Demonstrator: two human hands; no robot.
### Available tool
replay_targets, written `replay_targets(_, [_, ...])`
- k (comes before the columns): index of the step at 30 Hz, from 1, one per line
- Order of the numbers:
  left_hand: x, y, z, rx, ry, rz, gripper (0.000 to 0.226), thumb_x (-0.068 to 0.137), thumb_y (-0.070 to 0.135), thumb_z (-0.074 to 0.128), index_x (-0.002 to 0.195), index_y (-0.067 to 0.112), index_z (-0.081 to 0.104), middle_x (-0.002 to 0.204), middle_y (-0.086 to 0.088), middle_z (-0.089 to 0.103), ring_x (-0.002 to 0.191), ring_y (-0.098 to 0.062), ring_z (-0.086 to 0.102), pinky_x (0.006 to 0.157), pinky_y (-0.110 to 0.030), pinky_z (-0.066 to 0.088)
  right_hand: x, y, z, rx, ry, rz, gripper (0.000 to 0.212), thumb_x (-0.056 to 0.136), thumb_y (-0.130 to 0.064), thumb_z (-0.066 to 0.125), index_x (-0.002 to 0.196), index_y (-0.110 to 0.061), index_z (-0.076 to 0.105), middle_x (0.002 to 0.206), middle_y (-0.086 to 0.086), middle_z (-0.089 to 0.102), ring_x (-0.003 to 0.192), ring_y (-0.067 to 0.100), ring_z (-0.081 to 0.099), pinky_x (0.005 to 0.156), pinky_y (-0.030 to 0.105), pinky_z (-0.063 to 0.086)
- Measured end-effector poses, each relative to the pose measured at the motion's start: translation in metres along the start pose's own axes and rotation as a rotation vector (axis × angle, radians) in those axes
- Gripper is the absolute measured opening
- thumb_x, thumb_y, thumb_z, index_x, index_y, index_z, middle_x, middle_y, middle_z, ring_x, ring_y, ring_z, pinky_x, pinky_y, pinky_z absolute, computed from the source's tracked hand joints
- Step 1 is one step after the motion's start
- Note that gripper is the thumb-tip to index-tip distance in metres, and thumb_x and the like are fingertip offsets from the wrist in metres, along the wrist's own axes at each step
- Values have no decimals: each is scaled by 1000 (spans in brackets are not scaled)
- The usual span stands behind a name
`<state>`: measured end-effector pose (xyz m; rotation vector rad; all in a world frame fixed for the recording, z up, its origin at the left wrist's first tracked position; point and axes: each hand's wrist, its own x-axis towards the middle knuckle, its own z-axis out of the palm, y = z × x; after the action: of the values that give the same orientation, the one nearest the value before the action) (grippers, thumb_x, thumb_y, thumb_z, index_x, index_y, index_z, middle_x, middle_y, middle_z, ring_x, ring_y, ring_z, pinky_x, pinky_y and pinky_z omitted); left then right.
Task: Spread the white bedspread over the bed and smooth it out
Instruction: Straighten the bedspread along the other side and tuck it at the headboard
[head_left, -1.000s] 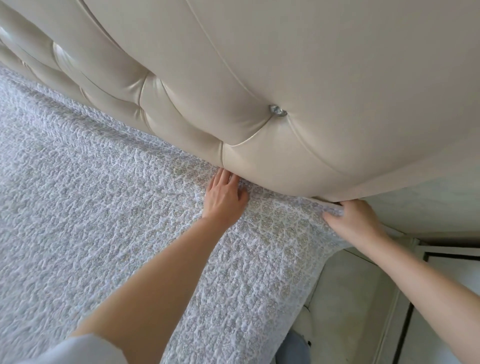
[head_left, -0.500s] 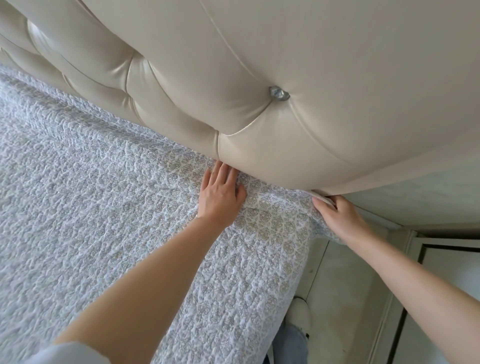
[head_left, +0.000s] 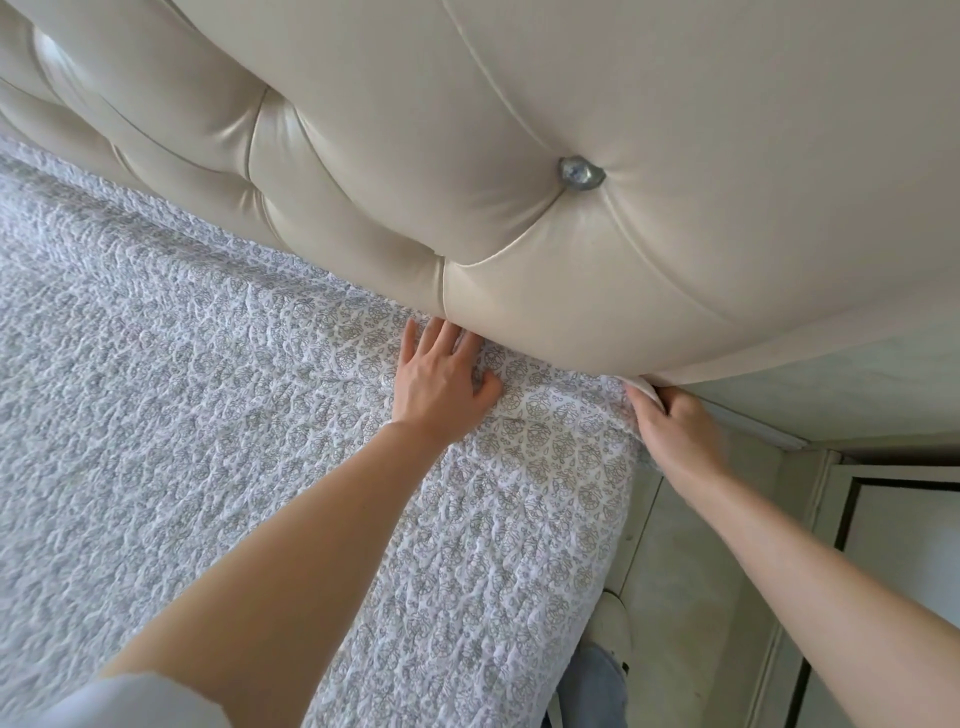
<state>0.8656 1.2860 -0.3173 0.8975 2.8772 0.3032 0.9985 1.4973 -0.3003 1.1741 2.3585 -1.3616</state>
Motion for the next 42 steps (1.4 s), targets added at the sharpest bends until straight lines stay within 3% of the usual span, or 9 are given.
replay_targets(8, [-9, -2, 2, -34, -37, 3, 63, 85, 41, 46, 144, 20, 38, 151, -5, 41, 147, -27, 27, 119, -60, 18, -16, 0, 0, -63, 44, 17, 50, 99, -35, 49, 52, -19, 45, 43, -2, 42, 41, 17, 41, 30, 15, 26])
replay_targets(13, [-36, -1, 8, -12, -67, 13, 58, 85, 39, 48, 139, 16, 45, 145, -3, 44, 146, -23, 28, 118, -60, 20, -29, 18, -1, -20, -45, 61, 52, 98, -38, 50, 51, -18, 44, 42, -2, 38, 42, 19, 40, 44, 25, 26])
replay_targets(17, [-39, -3, 13, -4, -86, 5, 67, 89, 43, 44, 151, 21, 32, 158, -1, 31, 152, -19, 13, 122, -56, 10, -10, 22, -14, 61, -114, 209, 44, 95, -49, 53, 75, -10, 60, 55, 0, 42, 47, 16, 38, 46, 24, 28])
replay_targets(21, [-20, -5, 13, 1, -127, 4, 63, 97, 46, 30, 156, 27, 22, 164, 4, 16, 153, -17, 0, 123, -54, -1, 14, 23, -20, 157, 28, 251, 36, 91, -42, 63, 93, -7, 71, 82, 16, 70, 72, 30, 66, 60, 28, 49])
replay_targets(24, [0, -2, 11, -45, -117, -4, 54, 97, 43, 27, 147, 26, 41, 158, 4, 34, 152, -18, 14, 122, -54, -1, 23, 21, -17, 190, 143, 276, 25, 87, -37, 68, 76, -14, 71, 88, 14, 73, 94, 36, 68, 73, 39, 52])
replay_targets(30, [20, -7, 5, 10, -186, 3, 50, 96, 44, 30, 116, 17, 66, 133, -5, 61, 139, -23, 40, 122, -52, 7, 31, 22, -15, 135, 174, 279, 21, 87, -35, 69, 80, -16, 69, 72, 5, 63, 65, 22, 58, 69, 33, 49])
replay_targets(35, [41, -12, -8, -42, -283, -10, 45, 97, 50, 36, 85, 19, 66, 78, 7, 63, 100, -15, 56, 119, -41, 18, 38, 21, -22, 57, 108, 375, 24, 83, -31, 74, 88, -11, 62, 84, 9, 61, 77, 25, 57, 79, 34, 49])
replay_targets(39, [47, -48, -18, -305, -250, -112, 28, 98, 28, 56, 98, 3, 71, 89, -10, 72, 87, -25, 68, 97, -45, 51, 40, 22, -14, -42, 102, 404, 33, 80, -36, 74, 74, -5, 63, 73, 12, 63, 75, 28, 59, 79, 36, 49])
replay_targets(42, [40, -87, -28, -93, -38, -195, 30, 98, 31, 54, 98, 8, 73, 110, -6, 72, 115, -27, 59, 117, -49, 28, 39, 26, -7, -93, 118, 337, 37, 80, -39, 69, 56, -14, 56, 67, 10, 64, 77, 32, 65, 71, 35, 47])
